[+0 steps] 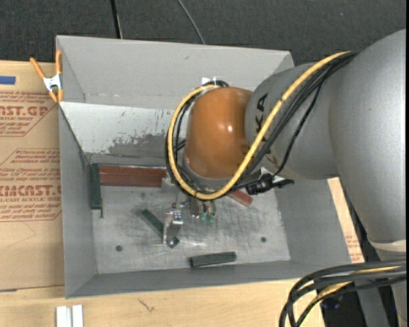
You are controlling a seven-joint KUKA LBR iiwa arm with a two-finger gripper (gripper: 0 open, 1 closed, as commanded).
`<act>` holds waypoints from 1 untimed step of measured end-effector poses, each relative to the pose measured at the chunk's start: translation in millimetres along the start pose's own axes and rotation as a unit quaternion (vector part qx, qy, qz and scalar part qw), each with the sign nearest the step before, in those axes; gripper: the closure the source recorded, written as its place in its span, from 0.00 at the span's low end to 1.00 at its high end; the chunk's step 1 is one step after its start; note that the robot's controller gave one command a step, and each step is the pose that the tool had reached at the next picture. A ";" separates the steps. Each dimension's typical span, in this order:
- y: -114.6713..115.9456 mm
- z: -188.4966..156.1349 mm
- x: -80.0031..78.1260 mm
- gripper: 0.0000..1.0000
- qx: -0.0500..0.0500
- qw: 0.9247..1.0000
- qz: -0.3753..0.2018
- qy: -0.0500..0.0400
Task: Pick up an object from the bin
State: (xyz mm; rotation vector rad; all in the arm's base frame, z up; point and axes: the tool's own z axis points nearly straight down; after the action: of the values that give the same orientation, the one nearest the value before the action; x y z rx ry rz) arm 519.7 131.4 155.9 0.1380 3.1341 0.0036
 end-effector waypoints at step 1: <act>1.0 51.3 2.3 0.00 0.001 1.000 0.002 0.004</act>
Offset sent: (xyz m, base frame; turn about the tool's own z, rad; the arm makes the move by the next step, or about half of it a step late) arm -0.0010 0.0051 -0.0178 0.2878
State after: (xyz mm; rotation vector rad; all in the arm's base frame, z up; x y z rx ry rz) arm 517.8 132.7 104.6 0.1445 3.1419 -0.0003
